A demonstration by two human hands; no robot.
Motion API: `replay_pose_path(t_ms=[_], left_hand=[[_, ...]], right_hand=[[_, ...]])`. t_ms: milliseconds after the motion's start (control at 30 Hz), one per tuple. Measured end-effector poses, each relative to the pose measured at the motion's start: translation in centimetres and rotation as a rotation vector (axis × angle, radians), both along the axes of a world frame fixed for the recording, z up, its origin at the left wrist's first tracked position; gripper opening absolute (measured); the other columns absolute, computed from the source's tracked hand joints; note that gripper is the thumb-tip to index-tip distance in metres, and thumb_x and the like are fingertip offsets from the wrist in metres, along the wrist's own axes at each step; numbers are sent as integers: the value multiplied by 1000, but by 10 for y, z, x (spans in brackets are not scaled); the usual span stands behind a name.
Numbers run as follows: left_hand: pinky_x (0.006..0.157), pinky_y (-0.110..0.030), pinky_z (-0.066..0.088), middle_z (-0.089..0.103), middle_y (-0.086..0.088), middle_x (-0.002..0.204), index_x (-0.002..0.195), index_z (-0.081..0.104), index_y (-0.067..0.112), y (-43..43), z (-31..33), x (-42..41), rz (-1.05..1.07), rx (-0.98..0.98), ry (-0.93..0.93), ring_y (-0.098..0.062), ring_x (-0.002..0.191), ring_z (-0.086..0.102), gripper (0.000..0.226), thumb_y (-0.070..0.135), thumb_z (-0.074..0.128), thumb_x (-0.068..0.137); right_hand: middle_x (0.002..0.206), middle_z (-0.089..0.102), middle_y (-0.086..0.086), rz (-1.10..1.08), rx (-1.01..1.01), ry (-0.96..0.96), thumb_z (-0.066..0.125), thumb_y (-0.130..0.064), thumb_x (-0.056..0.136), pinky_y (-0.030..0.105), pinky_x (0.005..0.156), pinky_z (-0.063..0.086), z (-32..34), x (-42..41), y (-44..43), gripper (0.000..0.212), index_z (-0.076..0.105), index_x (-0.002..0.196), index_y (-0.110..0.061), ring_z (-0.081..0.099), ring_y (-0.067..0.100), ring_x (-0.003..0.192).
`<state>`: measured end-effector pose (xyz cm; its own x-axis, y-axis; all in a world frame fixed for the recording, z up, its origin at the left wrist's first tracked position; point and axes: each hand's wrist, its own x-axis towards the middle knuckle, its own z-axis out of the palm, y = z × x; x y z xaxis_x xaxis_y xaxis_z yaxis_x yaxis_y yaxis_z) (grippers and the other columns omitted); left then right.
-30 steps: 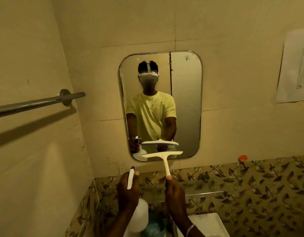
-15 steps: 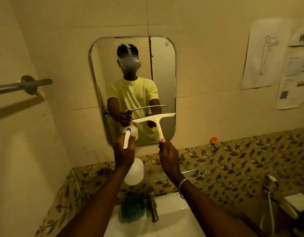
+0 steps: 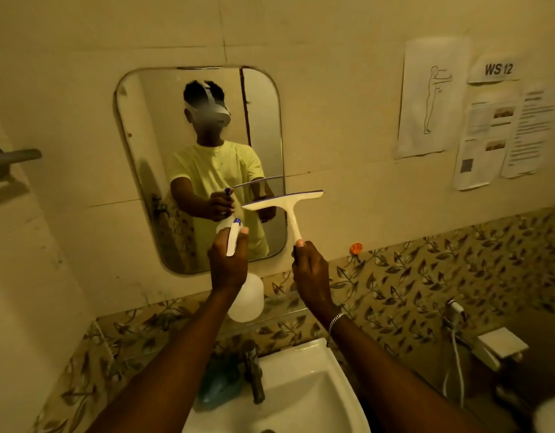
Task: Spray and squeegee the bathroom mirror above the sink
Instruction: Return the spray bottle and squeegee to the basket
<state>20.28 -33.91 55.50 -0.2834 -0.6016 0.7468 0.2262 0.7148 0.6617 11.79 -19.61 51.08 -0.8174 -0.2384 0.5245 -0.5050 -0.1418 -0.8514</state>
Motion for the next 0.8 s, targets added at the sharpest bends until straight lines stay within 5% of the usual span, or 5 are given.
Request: replay_pose_path(t_ms=[133,267,533,700,800], left_hand=[[61,-31,54,69,-7,82,96,65,16,28,-7,-31,-60,-4,-21,-11,74,65,18,32,59,99],[59,-16,46,64,0,75,93,66,14,67,-20,-69,-159,-6,-33,-9,71,62,32,43,54,96],[64,-29,53,66,4,79,92,62,29,152,-63,-138,-329,46,-133,-9,74,63,17,44,56,97],[61,-22,49,65,4,76,93,65,25,216,-109,-178,-474,47,-224,-9,72,63,33,54,51,97],[61,-17,48,63,6,75,94,65,22,245,-135,-191,-544,61,-285,-8,72,64,41,60,50,95]], right_hand=[[67,59,-2,-69,21,-14,38,-54,107,39,52,45,-8,-21,37,43,61,88,-23,55,17,57],[65,58,-4,-137,24,-65,41,-47,110,25,49,40,-19,-45,84,37,61,84,-28,50,6,54],[67,55,-5,-231,60,-153,42,-50,108,21,46,40,-59,-82,179,36,61,86,-28,49,6,53],[71,57,-3,-349,121,-242,43,-66,99,21,49,43,-105,-108,247,40,61,93,-30,52,5,56],[85,66,-6,-378,220,-322,56,-53,101,19,61,49,-139,-118,277,18,58,103,-36,62,1,68]])
